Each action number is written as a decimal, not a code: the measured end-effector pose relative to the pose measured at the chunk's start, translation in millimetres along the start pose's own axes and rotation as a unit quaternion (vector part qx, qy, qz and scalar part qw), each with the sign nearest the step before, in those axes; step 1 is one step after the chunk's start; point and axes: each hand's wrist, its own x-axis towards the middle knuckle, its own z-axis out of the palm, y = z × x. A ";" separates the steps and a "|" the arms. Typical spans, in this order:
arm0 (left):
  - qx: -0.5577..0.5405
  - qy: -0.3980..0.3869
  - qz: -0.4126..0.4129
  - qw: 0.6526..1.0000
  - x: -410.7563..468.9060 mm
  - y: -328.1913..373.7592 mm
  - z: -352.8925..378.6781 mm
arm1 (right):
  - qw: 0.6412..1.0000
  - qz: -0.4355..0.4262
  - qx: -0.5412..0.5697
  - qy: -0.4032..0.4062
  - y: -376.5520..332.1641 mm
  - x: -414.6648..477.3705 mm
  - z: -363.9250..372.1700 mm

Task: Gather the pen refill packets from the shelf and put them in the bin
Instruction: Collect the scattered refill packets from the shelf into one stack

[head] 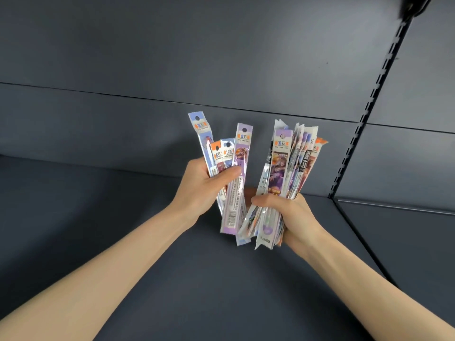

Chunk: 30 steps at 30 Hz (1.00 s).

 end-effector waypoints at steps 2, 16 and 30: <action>-0.007 0.006 -0.004 1.000 -1.4 -2.4 0.8 | 1.000 -0.009 -0.025 -0.003 -0.9 -1.3 3.8; 0.004 -0.211 -0.032 0.977 -19.6 -8.1 19.3 | 0.998 -0.049 -0.016 -0.019 -1.5 -5.7 0.4; -0.113 -0.245 -0.109 0.957 -12.5 -4.5 9.4 | 0.987 -0.048 -0.071 -0.138 4.3 -9.6 4.0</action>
